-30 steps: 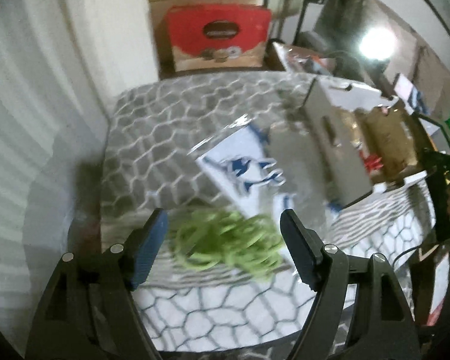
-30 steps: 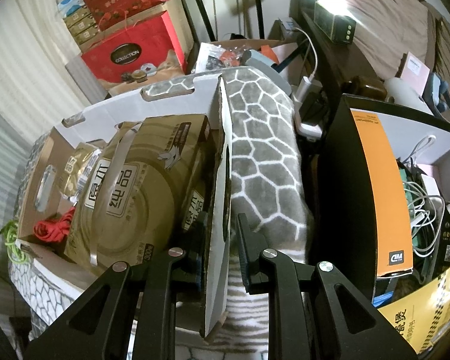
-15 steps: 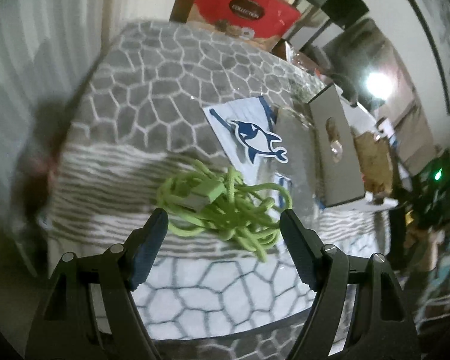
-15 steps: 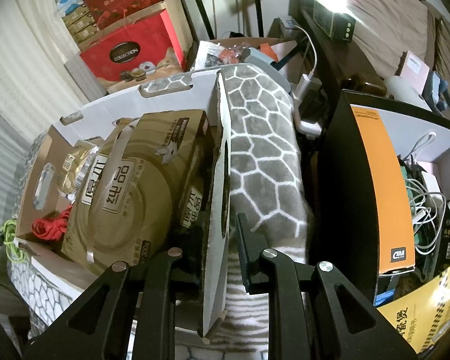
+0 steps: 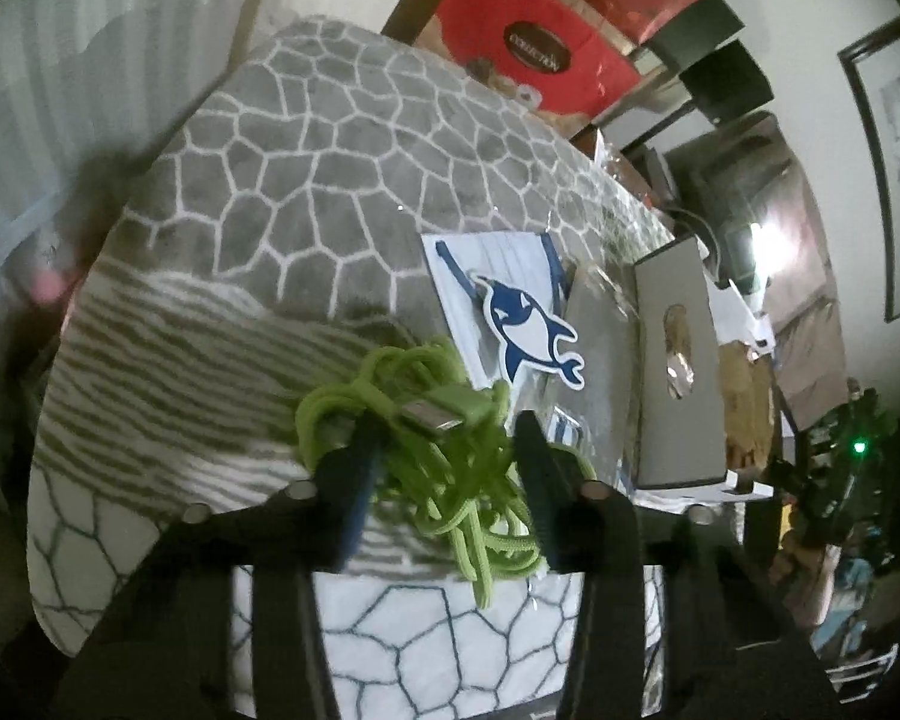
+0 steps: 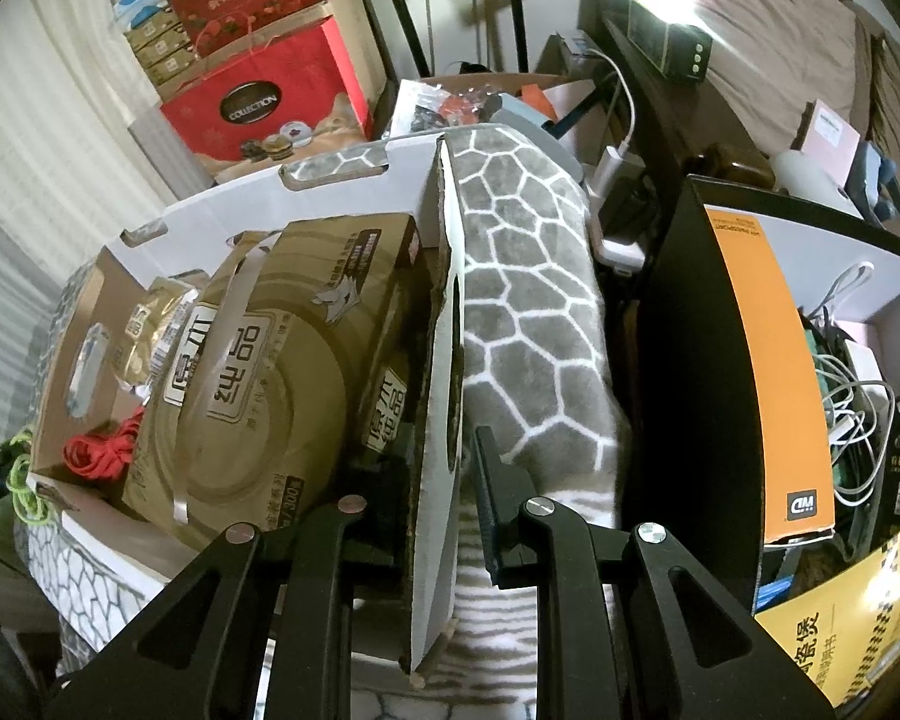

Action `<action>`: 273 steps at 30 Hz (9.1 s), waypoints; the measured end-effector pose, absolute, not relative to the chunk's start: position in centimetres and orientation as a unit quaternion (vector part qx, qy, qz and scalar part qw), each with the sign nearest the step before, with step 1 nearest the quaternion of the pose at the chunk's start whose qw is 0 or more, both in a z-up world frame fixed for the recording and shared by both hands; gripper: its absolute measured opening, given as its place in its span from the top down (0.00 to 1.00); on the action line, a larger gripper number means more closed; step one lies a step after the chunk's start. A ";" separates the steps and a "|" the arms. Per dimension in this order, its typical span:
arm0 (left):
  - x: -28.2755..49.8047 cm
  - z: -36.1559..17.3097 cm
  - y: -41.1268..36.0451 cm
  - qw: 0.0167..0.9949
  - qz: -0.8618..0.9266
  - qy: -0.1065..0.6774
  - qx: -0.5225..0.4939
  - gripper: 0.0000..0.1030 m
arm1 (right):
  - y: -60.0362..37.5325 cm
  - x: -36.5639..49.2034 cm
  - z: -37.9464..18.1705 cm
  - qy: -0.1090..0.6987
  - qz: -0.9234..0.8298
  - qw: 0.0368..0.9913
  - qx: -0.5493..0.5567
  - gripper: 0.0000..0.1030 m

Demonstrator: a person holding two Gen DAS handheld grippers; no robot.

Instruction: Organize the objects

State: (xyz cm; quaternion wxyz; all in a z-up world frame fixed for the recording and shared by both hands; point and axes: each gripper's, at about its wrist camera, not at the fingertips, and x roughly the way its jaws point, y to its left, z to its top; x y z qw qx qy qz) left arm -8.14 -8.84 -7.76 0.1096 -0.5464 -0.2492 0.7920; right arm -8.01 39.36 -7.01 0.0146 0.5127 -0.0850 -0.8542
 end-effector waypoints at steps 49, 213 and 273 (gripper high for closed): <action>-17.8 -4.4 21.1 0.342 0.731 0.030 -0.589 0.81 | 39.6 -8.6 -6.7 -0.086 -0.853 0.024 0.514 0.82; -13.2 -7.1 3.3 0.117 0.809 0.021 -0.576 0.55 | 40.1 -7.8 -7.4 -0.097 -0.849 0.020 0.519 0.81; -11.4 -7.5 3.4 0.110 0.800 0.038 -0.589 0.54 | 39.8 -7.7 -7.5 -0.106 -0.851 0.024 0.514 0.81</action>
